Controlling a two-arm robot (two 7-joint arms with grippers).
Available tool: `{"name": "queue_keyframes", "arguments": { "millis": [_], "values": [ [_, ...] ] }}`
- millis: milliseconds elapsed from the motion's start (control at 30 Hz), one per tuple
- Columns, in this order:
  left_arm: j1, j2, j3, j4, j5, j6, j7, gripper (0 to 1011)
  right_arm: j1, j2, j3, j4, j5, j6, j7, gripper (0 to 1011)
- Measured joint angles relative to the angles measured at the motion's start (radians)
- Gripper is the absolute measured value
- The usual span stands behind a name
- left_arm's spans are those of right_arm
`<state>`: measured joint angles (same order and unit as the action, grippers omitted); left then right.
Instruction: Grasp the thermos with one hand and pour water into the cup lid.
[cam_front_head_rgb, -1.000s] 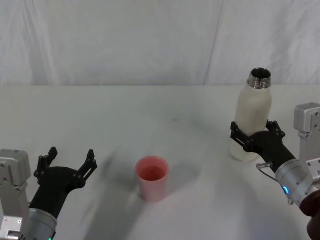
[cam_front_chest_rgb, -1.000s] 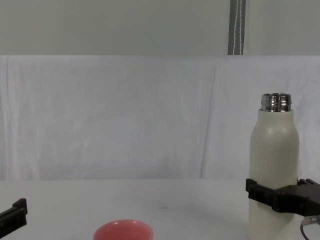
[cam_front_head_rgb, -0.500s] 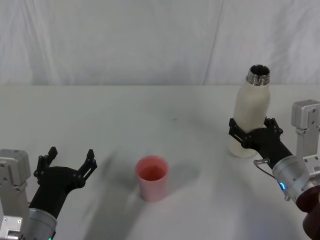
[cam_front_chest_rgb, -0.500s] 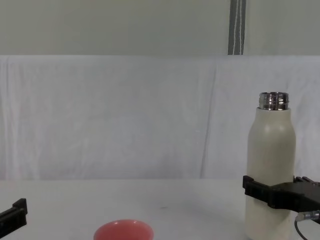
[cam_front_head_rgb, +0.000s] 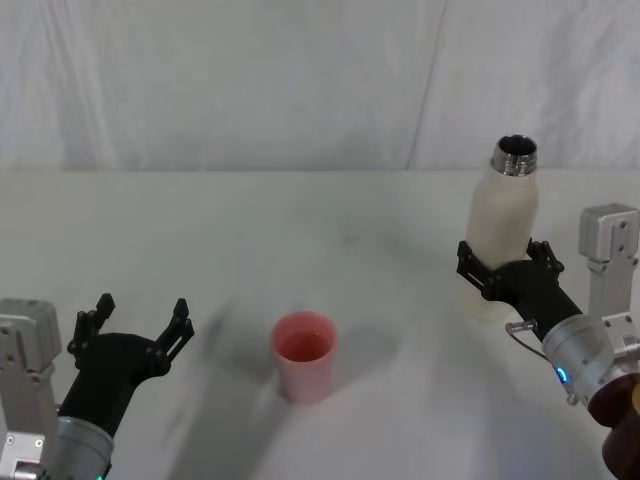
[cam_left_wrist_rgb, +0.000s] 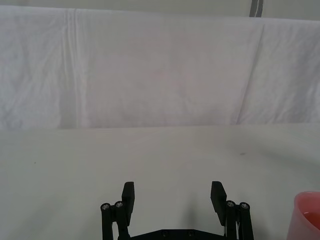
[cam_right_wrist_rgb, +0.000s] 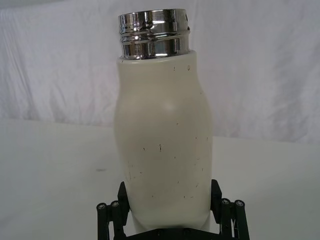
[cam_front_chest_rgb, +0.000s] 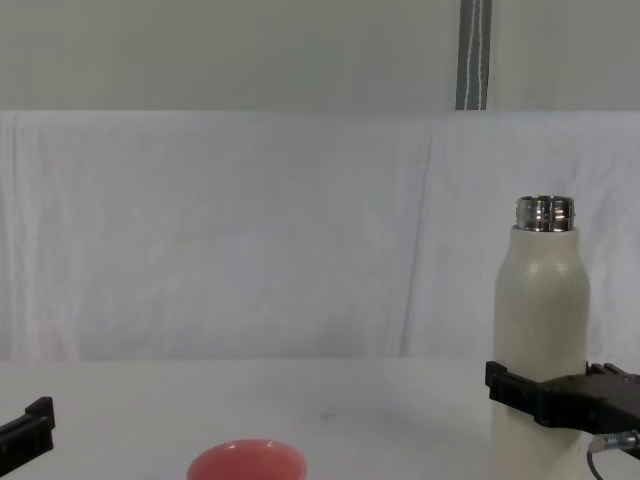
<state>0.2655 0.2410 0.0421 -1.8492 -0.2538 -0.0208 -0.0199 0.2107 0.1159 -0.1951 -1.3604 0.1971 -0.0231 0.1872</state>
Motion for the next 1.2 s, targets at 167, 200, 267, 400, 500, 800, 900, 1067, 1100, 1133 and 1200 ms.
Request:
{"name": "queue_keyframes", "arguments": {
  "millis": [167, 200, 267, 400, 500, 800, 900, 1067, 1100, 1133, 1200],
  "values": [
    [0.000, 0.000, 0.000, 0.000, 0.000, 0.000, 0.000, 1001, 0.000, 0.000, 0.000, 0.003, 0.000, -0.002, 0.001, 960],
    [0.000, 0.000, 0.000, 0.000, 0.000, 0.000, 0.000, 1001, -0.001, 0.000, 0.000, 0.003, 0.000, -0.001, 0.001, 960],
    [0.000, 0.000, 0.000, 0.000, 0.000, 0.000, 0.000, 1001, -0.002, 0.000, 0.000, 0.003, 0.000, -0.001, 0.002, 960],
    [0.000, 0.000, 0.000, 0.000, 0.000, 0.000, 0.000, 1001, -0.002, 0.000, 0.000, 0.002, -0.001, -0.001, 0.002, 960],
    [0.000, 0.000, 0.000, 0.000, 0.000, 0.000, 0.000, 1001, -0.002, 0.000, 0.000, 0.002, -0.001, 0.000, 0.002, 960],
    [0.000, 0.000, 0.000, 0.000, 0.000, 0.000, 0.000, 1001, -0.002, 0.000, 0.000, 0.002, -0.002, 0.001, 0.003, 960],
    [0.000, 0.000, 0.000, 0.000, 0.000, 0.000, 0.000, 1001, -0.003, 0.001, -0.001, 0.002, -0.003, 0.004, 0.003, 999],
    [0.000, 0.000, 0.000, 0.000, 0.000, 0.000, 0.000, 1001, -0.003, 0.001, -0.001, 0.002, -0.003, 0.004, 0.003, 1001],
    [0.000, 0.000, 0.000, 0.000, 0.000, 0.000, 0.000, 1001, -0.003, 0.001, -0.001, 0.002, -0.003, 0.004, 0.003, 1001],
    [0.000, 0.000, 0.000, 0.000, 0.000, 0.000, 0.000, 1001, -0.003, 0.001, -0.001, 0.002, -0.003, 0.004, 0.003, 1001],
    [0.000, 0.000, 0.000, 0.000, 0.000, 0.000, 0.000, 1001, -0.003, 0.001, -0.001, 0.002, -0.003, 0.004, 0.003, 1001]
  ]
}}
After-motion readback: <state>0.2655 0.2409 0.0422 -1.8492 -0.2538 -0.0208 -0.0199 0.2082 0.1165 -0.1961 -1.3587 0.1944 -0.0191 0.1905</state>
